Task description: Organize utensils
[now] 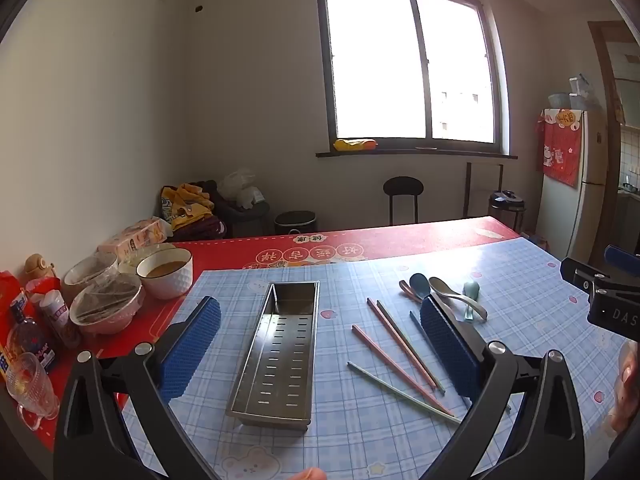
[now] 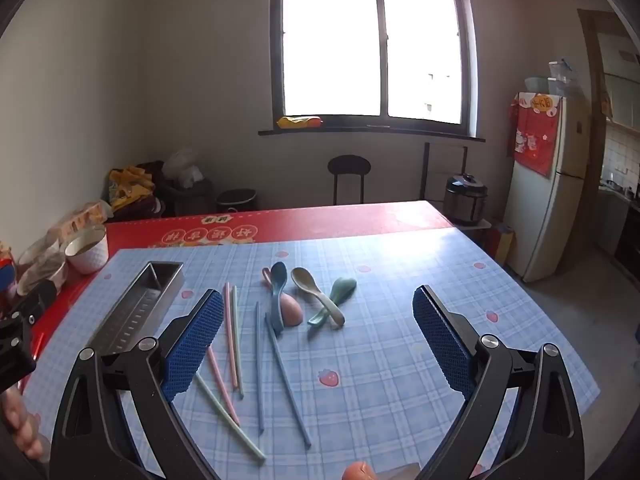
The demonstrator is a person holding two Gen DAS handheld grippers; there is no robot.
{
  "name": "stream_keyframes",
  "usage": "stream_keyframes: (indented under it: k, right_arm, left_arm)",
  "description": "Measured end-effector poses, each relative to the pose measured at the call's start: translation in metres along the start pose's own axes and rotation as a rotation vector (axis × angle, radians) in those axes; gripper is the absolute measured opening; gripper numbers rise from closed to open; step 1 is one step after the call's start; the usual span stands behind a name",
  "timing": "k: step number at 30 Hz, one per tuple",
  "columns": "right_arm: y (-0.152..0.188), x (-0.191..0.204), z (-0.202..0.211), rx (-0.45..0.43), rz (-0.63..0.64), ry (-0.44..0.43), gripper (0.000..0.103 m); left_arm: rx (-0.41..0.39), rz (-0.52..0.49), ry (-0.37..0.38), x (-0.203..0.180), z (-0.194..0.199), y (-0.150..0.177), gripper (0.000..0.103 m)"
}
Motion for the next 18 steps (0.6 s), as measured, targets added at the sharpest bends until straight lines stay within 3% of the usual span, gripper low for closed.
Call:
stream_keyframes:
  k: [18]
  right_arm:
    - [-0.002,-0.003,-0.001,-0.01,-0.002,0.024,0.092]
  left_arm:
    - [0.002,0.002,0.0,0.0,0.0,0.0,0.098]
Point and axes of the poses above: each gripper's, at about its wrist camera, not at the fingertips, and z roughly against the way its jaws point, x to its left, y to its underside, the point moved 7 cm from there along -z, roughly the way its jaws point
